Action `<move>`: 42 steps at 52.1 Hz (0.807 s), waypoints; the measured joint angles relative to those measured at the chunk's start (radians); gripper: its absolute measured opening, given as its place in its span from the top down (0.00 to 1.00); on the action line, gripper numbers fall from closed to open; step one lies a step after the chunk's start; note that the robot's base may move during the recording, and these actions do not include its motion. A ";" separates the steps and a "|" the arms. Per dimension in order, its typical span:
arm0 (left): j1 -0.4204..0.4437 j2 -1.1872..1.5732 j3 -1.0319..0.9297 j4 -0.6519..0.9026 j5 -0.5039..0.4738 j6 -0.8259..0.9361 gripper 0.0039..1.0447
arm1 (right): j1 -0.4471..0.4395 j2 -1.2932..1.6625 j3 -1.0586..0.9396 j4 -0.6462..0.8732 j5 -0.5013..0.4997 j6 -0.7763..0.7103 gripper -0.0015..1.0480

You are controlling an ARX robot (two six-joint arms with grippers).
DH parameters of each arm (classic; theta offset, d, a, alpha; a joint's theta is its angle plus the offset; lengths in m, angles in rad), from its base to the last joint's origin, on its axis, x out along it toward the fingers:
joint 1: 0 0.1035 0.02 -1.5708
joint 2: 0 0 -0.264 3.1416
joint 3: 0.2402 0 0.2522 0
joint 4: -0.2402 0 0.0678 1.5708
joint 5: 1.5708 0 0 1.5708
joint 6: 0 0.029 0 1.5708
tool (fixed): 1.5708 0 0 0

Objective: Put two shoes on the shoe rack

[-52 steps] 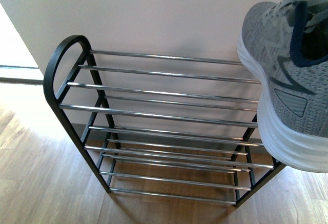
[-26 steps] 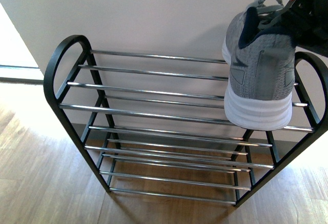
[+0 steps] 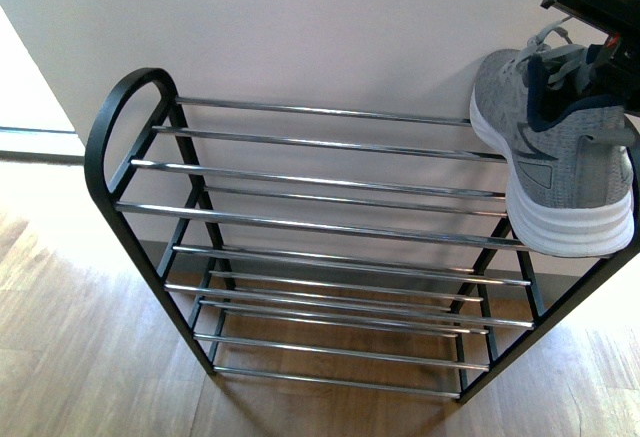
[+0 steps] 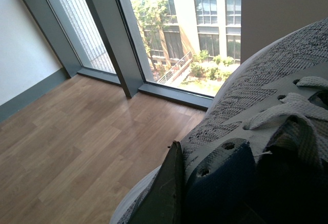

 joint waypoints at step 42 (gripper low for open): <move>0.000 0.000 0.000 0.000 0.000 0.000 0.99 | 0.093 -0.302 -0.285 -0.004 -0.011 -0.013 0.99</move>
